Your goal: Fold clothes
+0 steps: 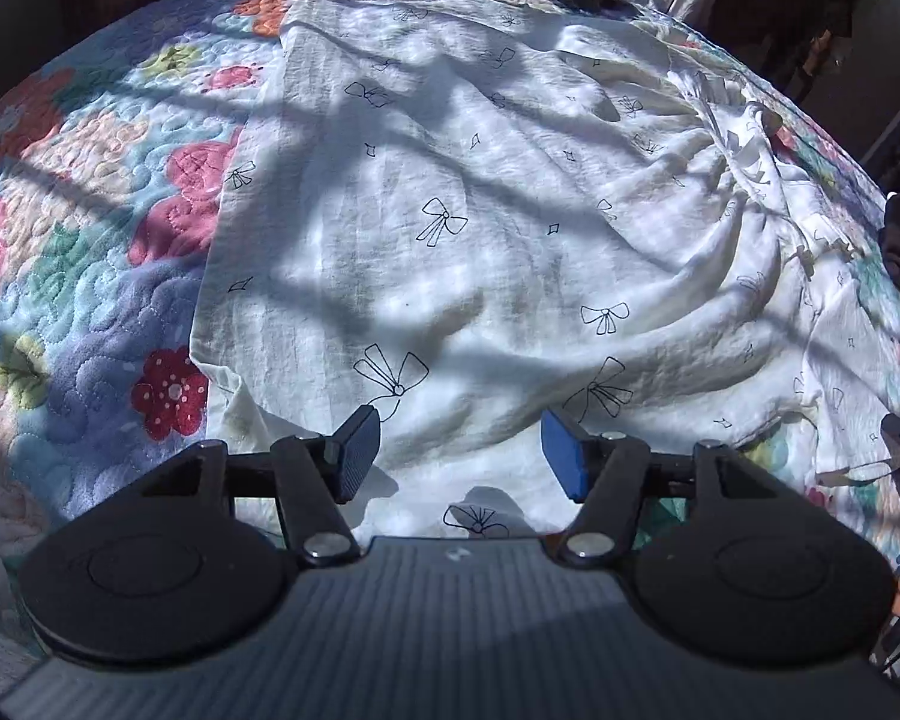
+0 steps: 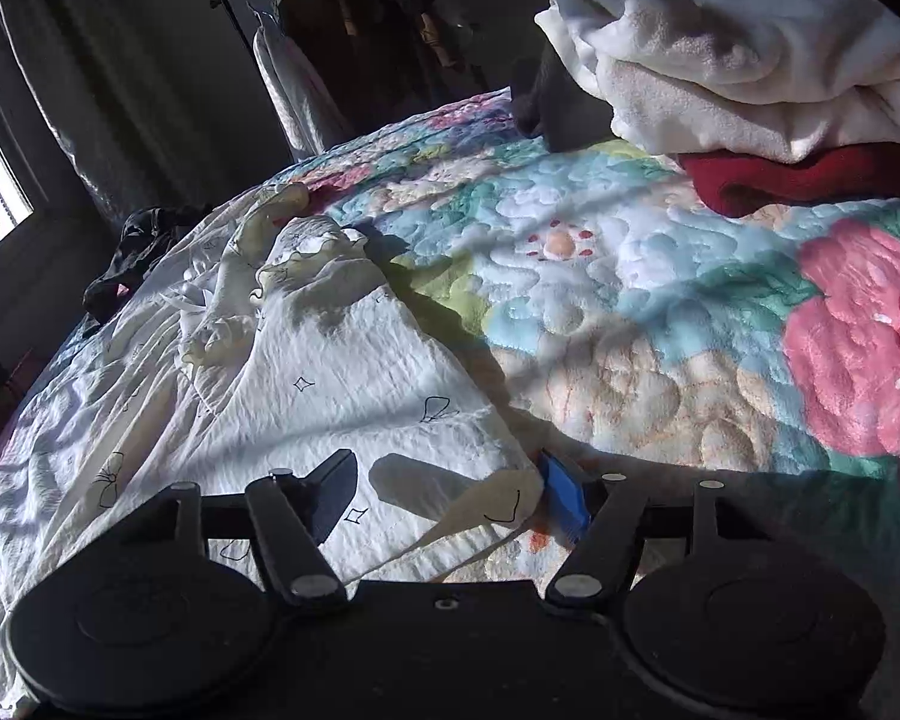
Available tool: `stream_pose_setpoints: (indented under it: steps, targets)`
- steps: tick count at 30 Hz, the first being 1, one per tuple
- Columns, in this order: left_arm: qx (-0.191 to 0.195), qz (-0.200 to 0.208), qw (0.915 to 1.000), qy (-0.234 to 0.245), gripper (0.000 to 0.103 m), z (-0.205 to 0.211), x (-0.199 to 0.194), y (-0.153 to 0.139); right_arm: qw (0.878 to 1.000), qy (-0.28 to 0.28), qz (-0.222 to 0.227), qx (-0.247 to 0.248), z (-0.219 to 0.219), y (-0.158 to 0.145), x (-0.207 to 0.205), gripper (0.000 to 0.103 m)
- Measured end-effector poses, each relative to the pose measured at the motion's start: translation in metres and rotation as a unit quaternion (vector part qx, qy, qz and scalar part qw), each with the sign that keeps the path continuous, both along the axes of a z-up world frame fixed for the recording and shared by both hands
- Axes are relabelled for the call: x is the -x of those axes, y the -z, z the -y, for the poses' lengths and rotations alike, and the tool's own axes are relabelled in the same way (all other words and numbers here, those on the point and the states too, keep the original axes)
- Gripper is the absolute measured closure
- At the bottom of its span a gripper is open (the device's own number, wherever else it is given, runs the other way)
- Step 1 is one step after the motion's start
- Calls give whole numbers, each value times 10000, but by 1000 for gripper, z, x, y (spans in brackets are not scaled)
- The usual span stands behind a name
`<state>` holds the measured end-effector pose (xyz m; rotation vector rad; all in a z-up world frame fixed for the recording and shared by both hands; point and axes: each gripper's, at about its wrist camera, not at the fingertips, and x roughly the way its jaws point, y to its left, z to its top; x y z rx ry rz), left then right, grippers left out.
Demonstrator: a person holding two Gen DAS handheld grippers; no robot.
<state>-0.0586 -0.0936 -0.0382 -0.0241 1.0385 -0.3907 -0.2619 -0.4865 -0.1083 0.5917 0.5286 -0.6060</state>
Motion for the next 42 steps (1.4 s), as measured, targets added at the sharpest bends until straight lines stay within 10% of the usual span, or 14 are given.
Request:
stream_pose_setpoints:
  steps: [1,3,4,12,25,30,34,37,42]
  targets:
    - [-110,-27,9999,2,40,8,-1,4,9999,-64,24,109,0,1,-3,37]
    - [-121,-95,9998,85,41,18,2,11,9990,-289,-62,349,-2,-1,-10,99]
    - [-102,-125,9998,132,42,22,4,14,9978,-350,-59,552,-5,-4,-10,100]
    - [-381,-275,9988,143,43,13,8,29,9851,201,-52,1709,-11,-38,36,102]
    - [-416,-611,9965,-378,41,-58,-2,21,9886,226,-1111,992,11,-4,37,102]
    - [-353,-674,9961,-454,29,-95,-10,8,9771,224,-1142,1781,-33,-47,33,57]
    - [116,-1213,9903,-671,27,-107,-17,24,9720,-1165,-736,1905,-91,-83,8,50]
    - [186,-1426,9868,-749,27,-98,-15,39,9438,-2855,-489,1591,-145,-86,-30,50]
    - [45,-1302,9883,-792,19,-88,-14,50,8450,-5043,-561,1687,-246,-67,-88,50]
